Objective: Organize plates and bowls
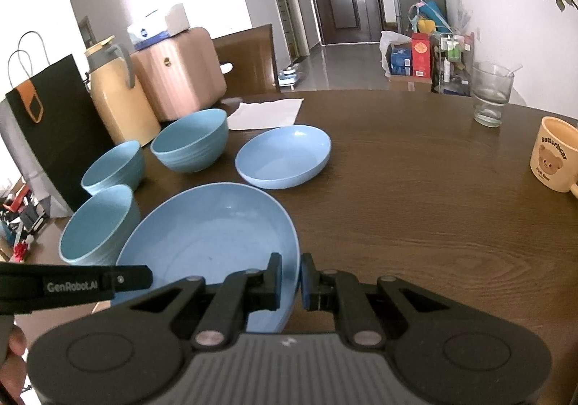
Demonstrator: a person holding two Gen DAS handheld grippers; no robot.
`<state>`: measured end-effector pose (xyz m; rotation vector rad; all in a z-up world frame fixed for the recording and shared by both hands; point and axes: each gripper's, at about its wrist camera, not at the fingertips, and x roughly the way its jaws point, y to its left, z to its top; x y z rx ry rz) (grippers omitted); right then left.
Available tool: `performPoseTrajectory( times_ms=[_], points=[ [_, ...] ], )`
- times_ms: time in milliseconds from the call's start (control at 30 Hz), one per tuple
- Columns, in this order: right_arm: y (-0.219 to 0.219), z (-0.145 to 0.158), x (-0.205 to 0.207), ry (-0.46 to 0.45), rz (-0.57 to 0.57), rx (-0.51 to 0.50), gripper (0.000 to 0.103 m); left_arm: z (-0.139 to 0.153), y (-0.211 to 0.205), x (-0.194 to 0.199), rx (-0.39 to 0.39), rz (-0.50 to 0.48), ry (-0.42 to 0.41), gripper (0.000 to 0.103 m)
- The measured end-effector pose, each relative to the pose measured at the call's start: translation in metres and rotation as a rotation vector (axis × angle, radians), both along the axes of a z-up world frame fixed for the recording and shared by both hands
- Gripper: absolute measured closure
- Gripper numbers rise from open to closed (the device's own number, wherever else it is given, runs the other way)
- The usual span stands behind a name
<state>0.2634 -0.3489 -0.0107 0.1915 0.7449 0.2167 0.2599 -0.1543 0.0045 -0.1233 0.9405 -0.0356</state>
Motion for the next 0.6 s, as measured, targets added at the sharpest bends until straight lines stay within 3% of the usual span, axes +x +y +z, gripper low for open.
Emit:
performPoseTrajectory(
  times_ms=[600],
  points=[
    [0.052,0.003,-0.022,-0.003,0.079,-0.018,0.093,0.005,0.047,-0.039,-0.002,0.081,-0.015,0.091]
  ],
)
